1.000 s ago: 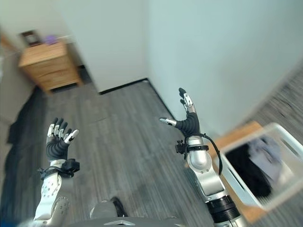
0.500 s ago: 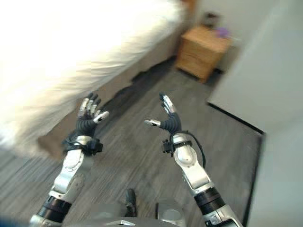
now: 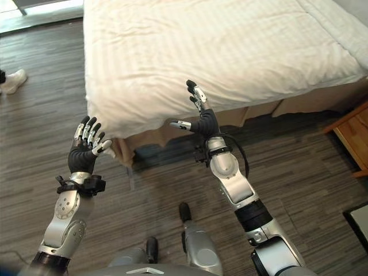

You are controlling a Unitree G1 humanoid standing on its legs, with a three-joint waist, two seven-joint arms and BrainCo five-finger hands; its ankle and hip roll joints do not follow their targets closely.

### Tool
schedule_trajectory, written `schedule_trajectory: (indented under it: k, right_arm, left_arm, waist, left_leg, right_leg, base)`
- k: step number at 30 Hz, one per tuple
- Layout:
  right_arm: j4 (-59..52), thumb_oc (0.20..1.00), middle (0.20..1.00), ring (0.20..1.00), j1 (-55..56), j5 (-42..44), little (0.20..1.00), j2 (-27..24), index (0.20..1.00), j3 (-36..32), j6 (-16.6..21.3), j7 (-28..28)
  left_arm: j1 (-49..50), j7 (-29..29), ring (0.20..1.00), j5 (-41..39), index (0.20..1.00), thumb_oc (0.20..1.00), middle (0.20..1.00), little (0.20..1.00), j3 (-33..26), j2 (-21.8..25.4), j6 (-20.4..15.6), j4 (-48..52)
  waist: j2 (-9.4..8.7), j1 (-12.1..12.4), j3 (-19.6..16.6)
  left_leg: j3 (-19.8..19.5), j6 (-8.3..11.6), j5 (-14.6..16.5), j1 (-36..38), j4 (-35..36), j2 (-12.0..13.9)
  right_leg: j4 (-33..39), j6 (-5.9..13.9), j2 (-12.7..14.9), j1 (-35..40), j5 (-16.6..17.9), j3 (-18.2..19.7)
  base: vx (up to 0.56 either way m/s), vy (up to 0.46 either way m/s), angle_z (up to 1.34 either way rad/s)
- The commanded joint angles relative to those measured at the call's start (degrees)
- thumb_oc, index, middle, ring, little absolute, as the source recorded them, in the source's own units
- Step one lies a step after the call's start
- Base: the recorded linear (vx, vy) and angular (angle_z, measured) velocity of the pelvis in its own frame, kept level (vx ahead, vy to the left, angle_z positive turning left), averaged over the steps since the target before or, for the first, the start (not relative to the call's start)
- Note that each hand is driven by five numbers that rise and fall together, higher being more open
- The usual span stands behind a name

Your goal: Pick up bed clothes into laundry basket.

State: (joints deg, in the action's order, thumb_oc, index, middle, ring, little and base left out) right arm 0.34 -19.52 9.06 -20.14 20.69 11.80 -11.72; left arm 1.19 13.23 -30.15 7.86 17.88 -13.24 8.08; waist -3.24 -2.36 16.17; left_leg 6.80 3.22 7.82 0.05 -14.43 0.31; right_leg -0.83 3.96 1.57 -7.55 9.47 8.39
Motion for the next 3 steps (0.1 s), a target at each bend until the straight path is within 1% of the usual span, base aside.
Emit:
schedule_trajectory:
  k: [1, 2, 3]
  right_arm:
    - [-4.22, 1.0, 1.0, 1.0, -1.11, 0.43, 1.0, 0.74, 1.0, 0.0, 2.76, -0.12]
    - [-4.59, 1.0, 1.0, 1.0, -1.3, 0.28, 1.0, 1.04, 1.0, 0.64, 2.52, 0.38]
    - [-4.74, 1.0, 1.0, 1.0, -0.79, 0.01, 1.0, 1.15, 1.0, 1.08, 2.39, 0.58]
  left_arm:
    - [0.93, 0.46, 1.0, 1.72, 1.0, 1.0, 1.0, 1.0, -3.09, 0.68, -3.77, 3.98]
    - [1.62, 0.42, 1.0, 2.56, 1.0, 1.0, 1.0, 1.0, -3.43, 0.83, -3.11, 3.62]
    - [2.37, 0.51, 1.0, 3.6, 1.0, 1.0, 1.0, 1.0, -3.71, 0.86, -2.57, 3.42]
  waist:
    - [-0.39, -1.45, -0.06]
    - [0.19, -1.81, -0.63]
    - [0.62, -1.91, -1.0]
  left_leg:
    - [7.9, 1.79, -6.17, -3.96, 4.88, 5.61]
    - [8.87, 1.34, -5.58, -2.19, 7.38, 5.71]
    - [8.61, 1.14, -6.01, -0.66, 9.58, 5.6]
  right_leg:
    - [5.83, 1.12, 6.17, 7.71, -7.63, -2.83]
    - [5.83, 1.35, 5.54, 7.53, -7.53, -3.04]
    - [5.83, 1.47, 5.29, 7.84, -7.58, -3.0]
  base:
    - [0.03, -0.03, 0.79]
    - [0.1, 0.006, 0.54]
    - [0.11, 0.026, 0.35]
